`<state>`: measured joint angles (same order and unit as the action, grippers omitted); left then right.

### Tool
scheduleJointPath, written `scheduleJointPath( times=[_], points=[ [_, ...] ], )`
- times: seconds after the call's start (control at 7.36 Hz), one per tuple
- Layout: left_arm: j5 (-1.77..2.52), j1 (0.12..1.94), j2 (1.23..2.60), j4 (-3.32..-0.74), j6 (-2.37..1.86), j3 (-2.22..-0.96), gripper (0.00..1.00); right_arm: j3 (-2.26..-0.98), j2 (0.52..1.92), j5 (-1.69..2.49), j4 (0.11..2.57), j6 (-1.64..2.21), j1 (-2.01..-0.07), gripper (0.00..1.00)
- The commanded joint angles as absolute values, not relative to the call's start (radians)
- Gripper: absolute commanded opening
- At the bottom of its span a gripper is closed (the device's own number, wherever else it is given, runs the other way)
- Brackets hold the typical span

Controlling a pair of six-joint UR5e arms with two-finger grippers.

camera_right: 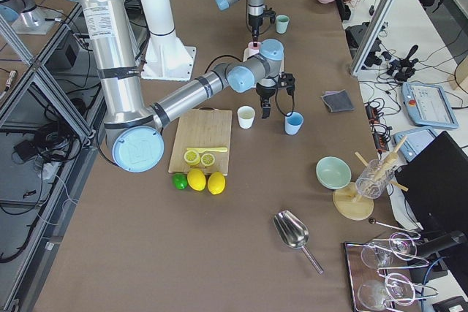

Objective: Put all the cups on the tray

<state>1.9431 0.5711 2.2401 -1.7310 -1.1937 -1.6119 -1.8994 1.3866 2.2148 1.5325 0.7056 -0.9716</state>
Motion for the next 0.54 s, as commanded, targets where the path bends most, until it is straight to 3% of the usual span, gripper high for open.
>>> scheduleJointPath(
  times=[0.0, 0.14, 0.41],
  points=[
    [1.913, 0.575, 2.23, -1.73, -1.192, -1.647, 0.85, -1.899, 1.388, 2.214, 1.532, 0.706, -0.95, 1.0],
    [1.919, 0.607, 2.232, -1.72, -1.186, -1.681, 0.97, -1.901, 1.393, 2.212, 1.532, 0.734, -0.939, 1.0],
    [1.956, 0.661, 2.233, -1.704, -1.183, -1.687, 0.97, -1.896, 1.405, 2.165, 1.531, 0.764, -0.885, 1.0]
  ],
)
